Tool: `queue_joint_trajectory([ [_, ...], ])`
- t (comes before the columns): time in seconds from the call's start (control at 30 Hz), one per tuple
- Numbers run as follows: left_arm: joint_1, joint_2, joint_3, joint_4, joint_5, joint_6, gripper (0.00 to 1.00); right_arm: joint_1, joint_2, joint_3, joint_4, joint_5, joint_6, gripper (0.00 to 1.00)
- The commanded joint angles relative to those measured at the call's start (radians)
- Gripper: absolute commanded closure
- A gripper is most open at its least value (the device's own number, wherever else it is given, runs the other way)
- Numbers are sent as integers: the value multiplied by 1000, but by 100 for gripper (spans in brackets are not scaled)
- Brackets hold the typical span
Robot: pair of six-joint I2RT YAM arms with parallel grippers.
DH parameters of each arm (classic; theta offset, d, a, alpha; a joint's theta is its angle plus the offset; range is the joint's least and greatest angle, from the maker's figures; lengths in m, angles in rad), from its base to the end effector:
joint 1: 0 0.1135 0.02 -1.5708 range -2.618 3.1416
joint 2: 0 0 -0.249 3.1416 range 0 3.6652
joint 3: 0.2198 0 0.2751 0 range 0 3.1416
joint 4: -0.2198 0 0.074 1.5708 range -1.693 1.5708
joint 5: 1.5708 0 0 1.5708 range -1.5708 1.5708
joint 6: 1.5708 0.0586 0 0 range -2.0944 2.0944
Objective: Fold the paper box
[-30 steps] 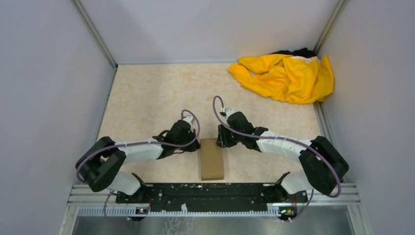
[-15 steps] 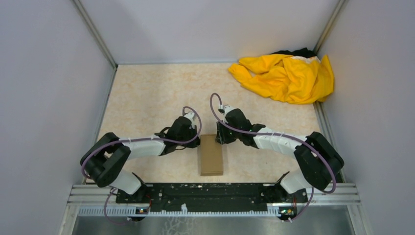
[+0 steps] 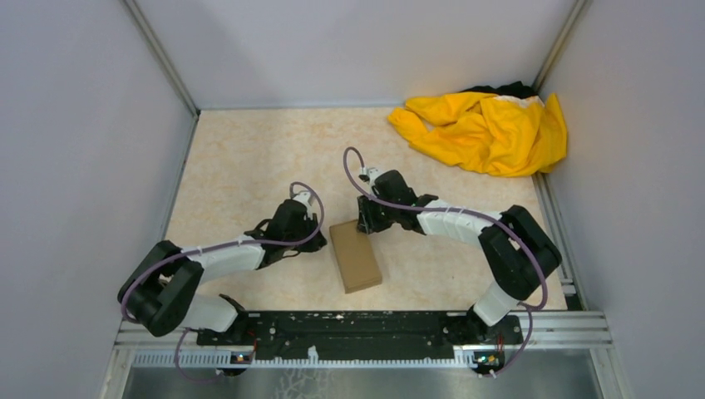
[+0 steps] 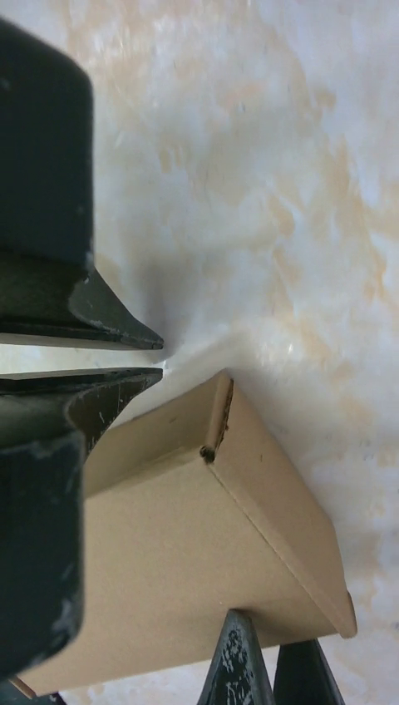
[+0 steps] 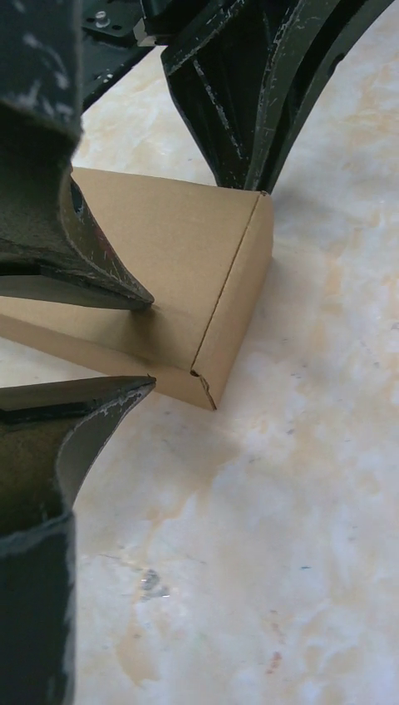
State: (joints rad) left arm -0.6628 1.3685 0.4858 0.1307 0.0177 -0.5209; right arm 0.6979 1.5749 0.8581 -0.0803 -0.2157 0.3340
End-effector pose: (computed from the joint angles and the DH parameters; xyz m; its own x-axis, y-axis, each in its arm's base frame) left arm 0.2229 -0.1754 0.0976 -0.7783 -0.0237 -0.6274 0.2745 0.8859 -0.3739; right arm 0.2636 0.2374 0.1375 -0.7611 -0.2204 -0.6100 -0.5216 0.7670 0.3737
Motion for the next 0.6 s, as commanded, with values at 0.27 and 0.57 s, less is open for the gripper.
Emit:
queue_joint_trajectory([
  [0.27, 51, -149, -16, -108, 29, 14, 82, -23, 140, 262, -90, -53, -172, 58],
  [0.57, 46, -388, -59, -270, 108, -25, 86, -51, -125, 50, -141, -49, -167, 50],
])
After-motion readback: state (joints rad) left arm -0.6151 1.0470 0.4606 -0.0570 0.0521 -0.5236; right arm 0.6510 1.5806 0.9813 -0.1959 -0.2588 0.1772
